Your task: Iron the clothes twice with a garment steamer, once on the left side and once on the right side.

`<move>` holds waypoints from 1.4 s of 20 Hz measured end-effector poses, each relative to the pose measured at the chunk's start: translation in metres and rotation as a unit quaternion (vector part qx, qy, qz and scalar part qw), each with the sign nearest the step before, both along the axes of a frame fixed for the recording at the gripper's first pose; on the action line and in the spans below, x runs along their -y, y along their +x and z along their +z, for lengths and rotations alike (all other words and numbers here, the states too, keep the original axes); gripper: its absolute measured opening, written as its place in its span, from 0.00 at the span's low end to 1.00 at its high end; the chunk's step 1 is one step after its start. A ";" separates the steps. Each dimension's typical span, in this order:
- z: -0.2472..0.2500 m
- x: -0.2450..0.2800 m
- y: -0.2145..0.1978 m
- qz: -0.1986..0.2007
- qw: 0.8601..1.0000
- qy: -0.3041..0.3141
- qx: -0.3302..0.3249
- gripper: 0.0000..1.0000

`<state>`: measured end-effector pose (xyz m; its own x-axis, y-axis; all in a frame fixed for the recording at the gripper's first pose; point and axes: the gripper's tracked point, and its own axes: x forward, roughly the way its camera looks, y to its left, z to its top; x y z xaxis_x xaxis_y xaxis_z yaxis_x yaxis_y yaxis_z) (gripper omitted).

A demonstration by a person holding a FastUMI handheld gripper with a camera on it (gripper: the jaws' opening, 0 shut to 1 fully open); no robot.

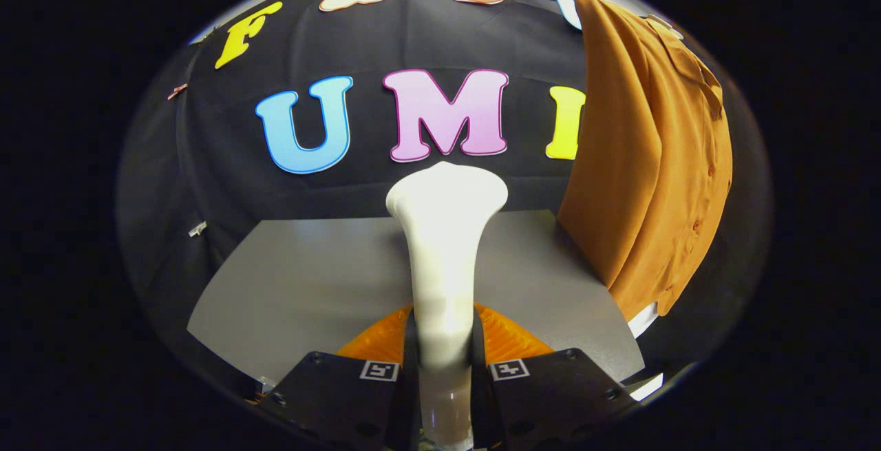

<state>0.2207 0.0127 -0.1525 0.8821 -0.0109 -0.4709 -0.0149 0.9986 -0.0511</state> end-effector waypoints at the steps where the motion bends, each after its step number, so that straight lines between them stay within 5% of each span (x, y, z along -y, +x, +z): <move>1: 0.007 -0.001 -0.004 0.002 1.000 -0.002 0.011 0.33; 15: 0.084 -0.002 -0.129 -0.040 0.989 0.001 0.139 0.33; 23: 0.121 0.094 -0.170 -0.136 0.973 -0.013 0.186 0.32; 28: 0.131 0.156 -0.145 -0.141 0.971 -0.008 0.191 0.33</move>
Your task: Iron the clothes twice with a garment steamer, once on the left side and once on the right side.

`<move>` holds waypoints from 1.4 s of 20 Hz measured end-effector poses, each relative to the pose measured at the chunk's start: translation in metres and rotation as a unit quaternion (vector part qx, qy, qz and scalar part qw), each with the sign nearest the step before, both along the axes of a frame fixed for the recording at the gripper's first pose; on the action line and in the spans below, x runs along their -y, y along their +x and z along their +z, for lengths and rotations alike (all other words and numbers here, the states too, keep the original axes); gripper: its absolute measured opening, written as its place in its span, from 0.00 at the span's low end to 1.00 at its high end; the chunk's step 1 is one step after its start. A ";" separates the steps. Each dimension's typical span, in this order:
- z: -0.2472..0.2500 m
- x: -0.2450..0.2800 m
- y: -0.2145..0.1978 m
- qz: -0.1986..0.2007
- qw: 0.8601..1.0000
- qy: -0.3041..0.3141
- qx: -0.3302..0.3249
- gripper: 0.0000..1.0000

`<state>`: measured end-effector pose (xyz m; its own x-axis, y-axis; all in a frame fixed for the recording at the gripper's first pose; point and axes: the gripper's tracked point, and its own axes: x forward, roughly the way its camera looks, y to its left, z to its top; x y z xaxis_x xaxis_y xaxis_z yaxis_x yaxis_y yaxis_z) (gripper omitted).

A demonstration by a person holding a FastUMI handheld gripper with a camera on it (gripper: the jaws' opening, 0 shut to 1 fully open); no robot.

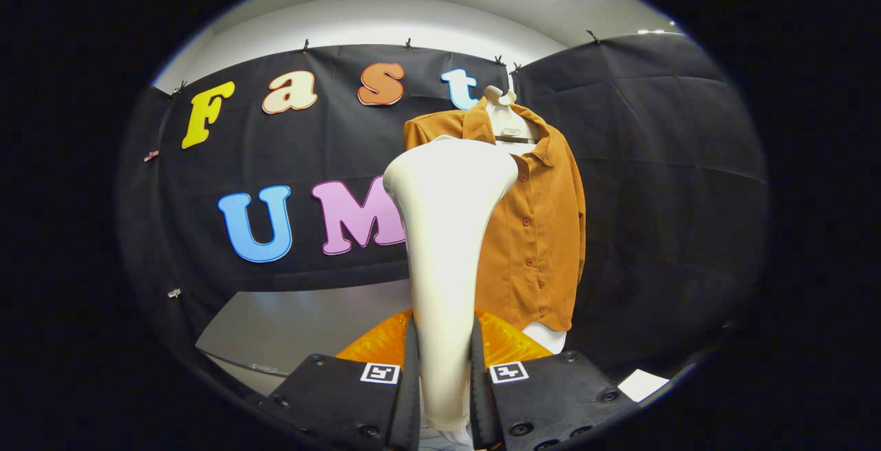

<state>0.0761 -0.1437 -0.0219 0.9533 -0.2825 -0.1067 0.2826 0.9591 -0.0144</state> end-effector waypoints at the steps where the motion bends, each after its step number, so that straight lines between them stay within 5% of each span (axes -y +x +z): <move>1: 0.002 0.013 0.008 0.005 1.000 0.001 -0.001 0.33; 13: 0.004 0.098 0.103 0.092 0.995 0.031 -0.013 0.33; 21: -0.022 0.119 0.137 0.146 0.986 0.058 -0.053 0.32; 28: -0.064 0.133 0.141 0.151 0.982 0.064 -0.094 0.33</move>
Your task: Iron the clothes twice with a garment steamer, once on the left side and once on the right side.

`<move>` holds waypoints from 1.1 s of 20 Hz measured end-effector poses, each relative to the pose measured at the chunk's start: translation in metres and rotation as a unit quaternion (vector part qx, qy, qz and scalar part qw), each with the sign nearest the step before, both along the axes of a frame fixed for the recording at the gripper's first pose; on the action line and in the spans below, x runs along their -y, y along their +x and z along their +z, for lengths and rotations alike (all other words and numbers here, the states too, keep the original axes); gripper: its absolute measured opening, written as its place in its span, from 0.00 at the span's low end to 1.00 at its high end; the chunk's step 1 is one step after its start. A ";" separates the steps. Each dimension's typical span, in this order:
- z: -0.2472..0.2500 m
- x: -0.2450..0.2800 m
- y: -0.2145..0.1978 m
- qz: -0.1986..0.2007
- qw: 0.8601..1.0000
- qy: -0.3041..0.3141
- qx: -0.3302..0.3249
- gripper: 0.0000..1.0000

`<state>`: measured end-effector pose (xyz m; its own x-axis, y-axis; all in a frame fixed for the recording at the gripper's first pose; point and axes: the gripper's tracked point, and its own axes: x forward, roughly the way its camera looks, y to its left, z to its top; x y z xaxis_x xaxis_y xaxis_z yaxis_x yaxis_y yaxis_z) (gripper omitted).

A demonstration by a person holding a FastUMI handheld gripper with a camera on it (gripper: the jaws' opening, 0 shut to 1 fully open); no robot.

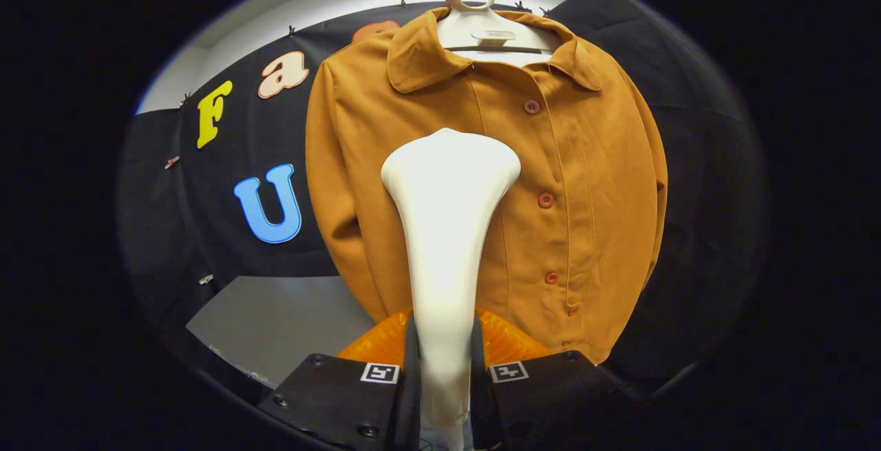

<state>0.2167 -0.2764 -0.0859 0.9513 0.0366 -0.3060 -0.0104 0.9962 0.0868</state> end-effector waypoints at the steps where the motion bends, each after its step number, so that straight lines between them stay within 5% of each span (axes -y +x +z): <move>1: -0.012 -0.008 -0.005 -0.001 1.000 0.001 -0.008 0.33; 22: -0.162 0.015 -0.047 -0.030 0.979 0.012 -0.199 0.33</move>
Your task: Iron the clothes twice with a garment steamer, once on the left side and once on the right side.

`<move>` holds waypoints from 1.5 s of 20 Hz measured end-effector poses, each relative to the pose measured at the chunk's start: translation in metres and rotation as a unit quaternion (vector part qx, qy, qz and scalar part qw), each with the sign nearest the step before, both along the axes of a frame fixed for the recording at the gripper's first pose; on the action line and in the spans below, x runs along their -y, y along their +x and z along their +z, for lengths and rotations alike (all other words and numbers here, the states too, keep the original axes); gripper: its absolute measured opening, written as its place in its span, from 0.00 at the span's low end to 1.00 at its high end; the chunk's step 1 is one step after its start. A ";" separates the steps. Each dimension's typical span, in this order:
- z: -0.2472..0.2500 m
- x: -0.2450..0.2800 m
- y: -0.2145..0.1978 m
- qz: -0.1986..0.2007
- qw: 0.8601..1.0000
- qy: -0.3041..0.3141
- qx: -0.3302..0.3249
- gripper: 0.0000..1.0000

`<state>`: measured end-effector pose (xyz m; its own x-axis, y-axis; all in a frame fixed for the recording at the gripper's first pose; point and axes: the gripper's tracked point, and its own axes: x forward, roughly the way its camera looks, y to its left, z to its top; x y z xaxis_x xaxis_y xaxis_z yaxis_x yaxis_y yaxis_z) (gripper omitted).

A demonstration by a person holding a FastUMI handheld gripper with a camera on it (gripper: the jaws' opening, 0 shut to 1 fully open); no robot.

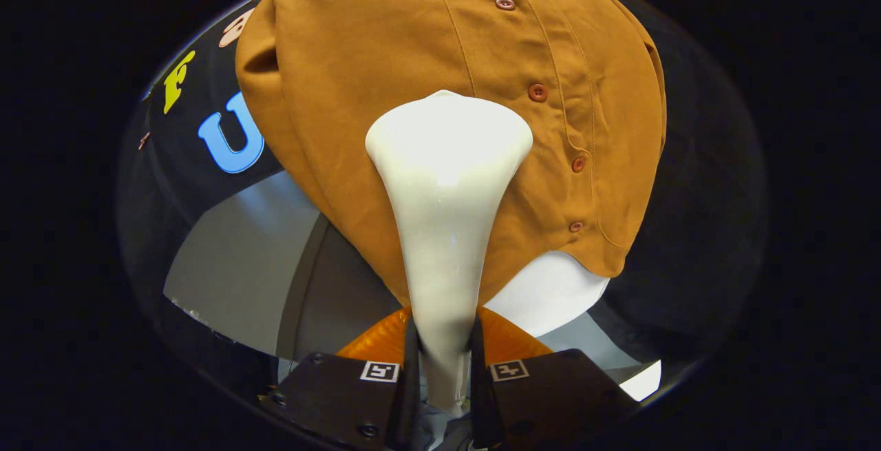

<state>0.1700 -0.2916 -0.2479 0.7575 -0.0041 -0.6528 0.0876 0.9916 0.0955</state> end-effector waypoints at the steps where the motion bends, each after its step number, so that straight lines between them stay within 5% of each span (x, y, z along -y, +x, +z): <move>1: 0.001 0.002 -0.004 -0.005 1.000 0.001 -0.002 0.33; 9: 0.087 0.025 -0.012 -0.025 0.995 -0.015 0.093 0.33; 20: 0.233 0.131 0.028 -0.112 0.963 -0.033 0.244 0.32; 30: 0.192 0.155 0.061 -0.108 0.971 0.001 0.214 0.33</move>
